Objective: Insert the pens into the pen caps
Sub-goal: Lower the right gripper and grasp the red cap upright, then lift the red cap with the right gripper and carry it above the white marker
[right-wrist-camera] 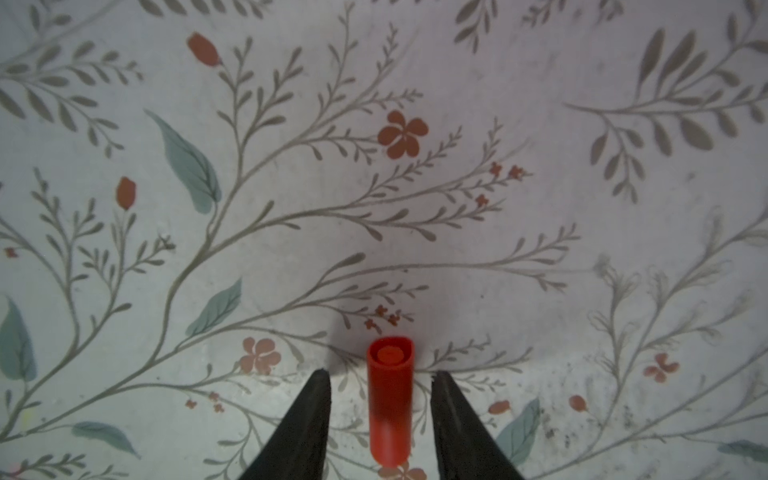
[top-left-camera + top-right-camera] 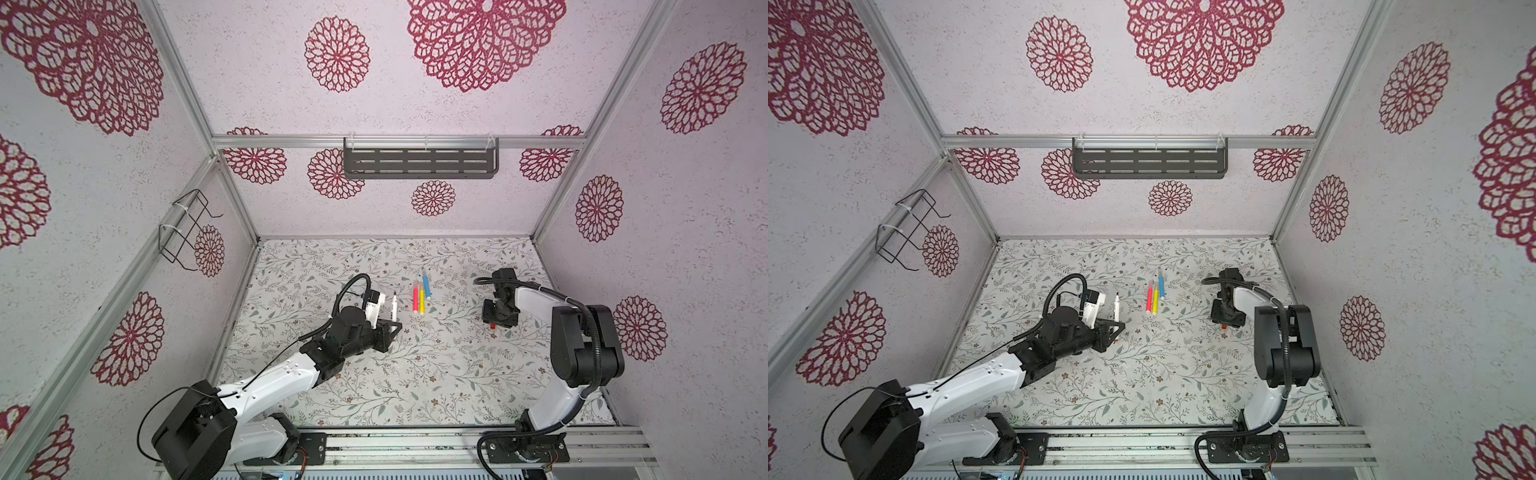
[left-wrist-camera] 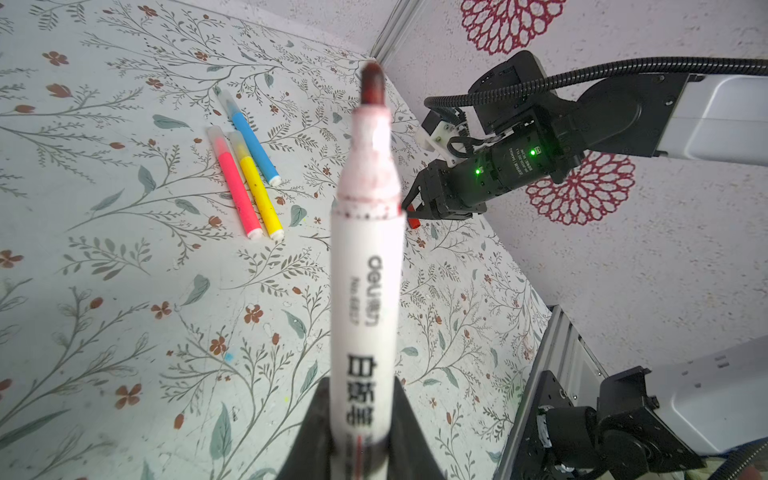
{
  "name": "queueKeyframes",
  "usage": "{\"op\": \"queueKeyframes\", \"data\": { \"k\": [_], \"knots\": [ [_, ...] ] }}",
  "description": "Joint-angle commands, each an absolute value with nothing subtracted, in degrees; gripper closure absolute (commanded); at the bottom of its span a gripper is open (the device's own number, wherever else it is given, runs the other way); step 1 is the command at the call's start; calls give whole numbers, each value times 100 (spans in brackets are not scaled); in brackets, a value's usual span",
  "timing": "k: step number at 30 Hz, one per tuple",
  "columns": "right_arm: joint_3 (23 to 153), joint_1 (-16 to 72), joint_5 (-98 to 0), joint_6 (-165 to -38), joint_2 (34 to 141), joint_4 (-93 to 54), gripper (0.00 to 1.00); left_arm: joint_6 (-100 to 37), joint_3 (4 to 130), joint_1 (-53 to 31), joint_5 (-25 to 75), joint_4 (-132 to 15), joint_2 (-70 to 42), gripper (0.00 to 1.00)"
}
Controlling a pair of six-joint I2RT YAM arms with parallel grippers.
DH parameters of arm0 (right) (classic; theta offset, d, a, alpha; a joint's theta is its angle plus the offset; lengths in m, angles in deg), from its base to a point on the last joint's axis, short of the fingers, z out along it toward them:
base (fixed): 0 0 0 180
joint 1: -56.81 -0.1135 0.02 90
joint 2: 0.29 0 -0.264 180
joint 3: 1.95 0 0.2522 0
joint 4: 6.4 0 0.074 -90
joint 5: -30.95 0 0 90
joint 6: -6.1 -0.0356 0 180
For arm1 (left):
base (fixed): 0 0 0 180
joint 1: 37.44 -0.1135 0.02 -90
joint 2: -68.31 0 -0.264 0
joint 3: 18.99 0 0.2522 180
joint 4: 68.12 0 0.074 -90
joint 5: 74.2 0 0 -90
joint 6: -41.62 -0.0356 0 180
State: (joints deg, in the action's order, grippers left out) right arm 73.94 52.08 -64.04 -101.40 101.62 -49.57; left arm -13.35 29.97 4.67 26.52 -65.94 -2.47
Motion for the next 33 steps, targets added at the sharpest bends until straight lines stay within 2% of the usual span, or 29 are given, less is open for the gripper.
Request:
{"op": "queueKeyframes", "data": {
  "k": [1,10,16,24,33],
  "knots": [
    [7553,5246,-6590,-10029,10216,-5015,60,-1331,3159,475,2608,-6571,-288,99],
    [7536,5243,-6612,-10001,10317,-4935,74,-1328,3177,483,2613,-6561,-288,99],
    [7407,5225,-6518,-10011,10025,-4909,92,-1339,3194,491,2609,-6553,-297,99],
    [7264,5009,-6240,-9872,9121,-4759,95,-1445,3260,563,2706,-6705,-375,99],
    [6741,4808,-4276,-10188,7703,-3517,96,-1542,3374,776,2819,-6953,-539,99]
  ]
}}
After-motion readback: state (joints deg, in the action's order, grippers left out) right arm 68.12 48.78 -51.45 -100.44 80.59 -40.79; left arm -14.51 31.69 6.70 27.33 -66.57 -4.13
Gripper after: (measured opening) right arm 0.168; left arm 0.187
